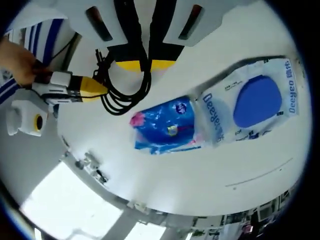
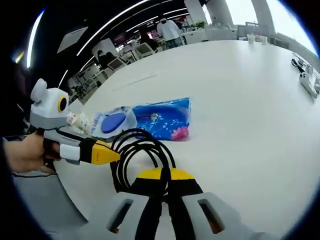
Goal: Arrange the tabletop items into an orderly group along one side of the table until the central work area is clear of visible clutter.
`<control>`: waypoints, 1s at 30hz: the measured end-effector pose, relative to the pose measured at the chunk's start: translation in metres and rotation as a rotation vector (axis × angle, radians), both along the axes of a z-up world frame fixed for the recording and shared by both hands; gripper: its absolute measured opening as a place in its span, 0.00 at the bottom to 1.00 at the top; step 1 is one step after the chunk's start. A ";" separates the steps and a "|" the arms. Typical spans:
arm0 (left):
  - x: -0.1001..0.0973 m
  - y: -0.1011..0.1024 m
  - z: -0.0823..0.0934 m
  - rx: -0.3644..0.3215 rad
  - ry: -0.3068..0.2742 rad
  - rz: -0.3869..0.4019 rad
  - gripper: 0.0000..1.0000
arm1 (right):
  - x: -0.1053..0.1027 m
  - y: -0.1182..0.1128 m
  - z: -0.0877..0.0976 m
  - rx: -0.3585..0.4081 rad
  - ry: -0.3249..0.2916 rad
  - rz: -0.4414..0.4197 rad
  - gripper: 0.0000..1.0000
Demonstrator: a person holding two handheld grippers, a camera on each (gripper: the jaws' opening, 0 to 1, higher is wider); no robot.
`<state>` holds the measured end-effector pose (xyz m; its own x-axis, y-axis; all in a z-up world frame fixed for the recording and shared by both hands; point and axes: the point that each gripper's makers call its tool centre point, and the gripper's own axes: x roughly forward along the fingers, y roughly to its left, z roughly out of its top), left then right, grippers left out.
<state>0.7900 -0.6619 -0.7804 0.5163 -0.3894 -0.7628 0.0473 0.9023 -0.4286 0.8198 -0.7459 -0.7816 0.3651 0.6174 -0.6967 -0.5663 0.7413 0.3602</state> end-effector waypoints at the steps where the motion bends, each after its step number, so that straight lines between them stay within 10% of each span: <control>1: -0.001 0.000 -0.002 0.003 0.004 -0.001 0.00 | 0.001 -0.001 -0.003 -0.001 0.004 0.000 0.00; 30: 0.006 -0.002 -0.026 0.054 -0.028 -0.053 0.00 | 0.008 -0.005 -0.021 -0.012 -0.039 0.047 0.00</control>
